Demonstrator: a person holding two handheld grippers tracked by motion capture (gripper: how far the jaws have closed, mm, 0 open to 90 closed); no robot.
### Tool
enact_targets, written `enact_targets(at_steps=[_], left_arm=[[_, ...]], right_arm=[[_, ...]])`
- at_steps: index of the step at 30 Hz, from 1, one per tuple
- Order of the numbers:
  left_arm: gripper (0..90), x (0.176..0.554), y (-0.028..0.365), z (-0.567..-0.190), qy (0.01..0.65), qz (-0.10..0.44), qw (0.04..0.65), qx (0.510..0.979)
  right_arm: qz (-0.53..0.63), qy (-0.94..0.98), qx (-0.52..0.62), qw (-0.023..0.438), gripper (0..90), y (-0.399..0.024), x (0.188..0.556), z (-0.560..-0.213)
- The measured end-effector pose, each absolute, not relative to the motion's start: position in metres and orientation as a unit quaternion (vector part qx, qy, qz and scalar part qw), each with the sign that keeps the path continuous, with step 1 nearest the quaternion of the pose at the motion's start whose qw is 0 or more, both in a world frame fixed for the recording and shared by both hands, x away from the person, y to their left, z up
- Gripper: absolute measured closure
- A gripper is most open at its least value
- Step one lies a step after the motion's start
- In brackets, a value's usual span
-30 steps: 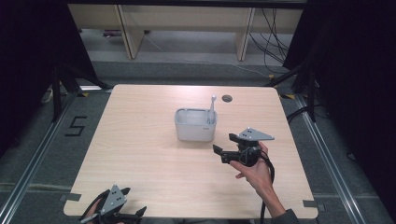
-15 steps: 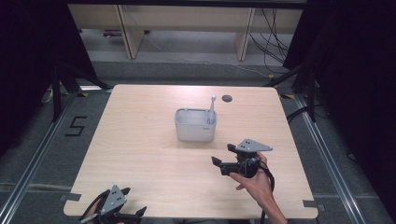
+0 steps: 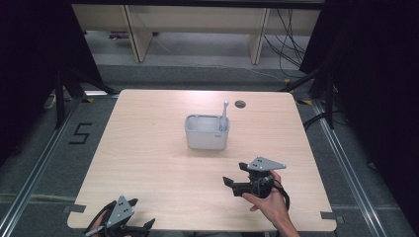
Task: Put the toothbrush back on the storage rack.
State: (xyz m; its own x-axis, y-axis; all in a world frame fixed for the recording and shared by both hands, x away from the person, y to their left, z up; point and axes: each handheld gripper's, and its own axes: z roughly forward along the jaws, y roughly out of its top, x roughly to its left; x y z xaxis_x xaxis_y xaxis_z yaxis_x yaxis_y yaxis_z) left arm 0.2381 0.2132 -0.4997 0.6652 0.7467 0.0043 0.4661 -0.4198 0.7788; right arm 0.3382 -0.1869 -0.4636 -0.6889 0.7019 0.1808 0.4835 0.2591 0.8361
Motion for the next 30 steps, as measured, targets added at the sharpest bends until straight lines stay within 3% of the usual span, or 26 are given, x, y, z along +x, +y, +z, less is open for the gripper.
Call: enact_targets(at_steps=[30], left_arm=[[14.7,0.238,0.214,-0.499,0.364,0.182,0.387,0.827]], right_arm=[[0.453,0.811,0.354,0.105,17.3,-0.194,0.308,-0.475]])
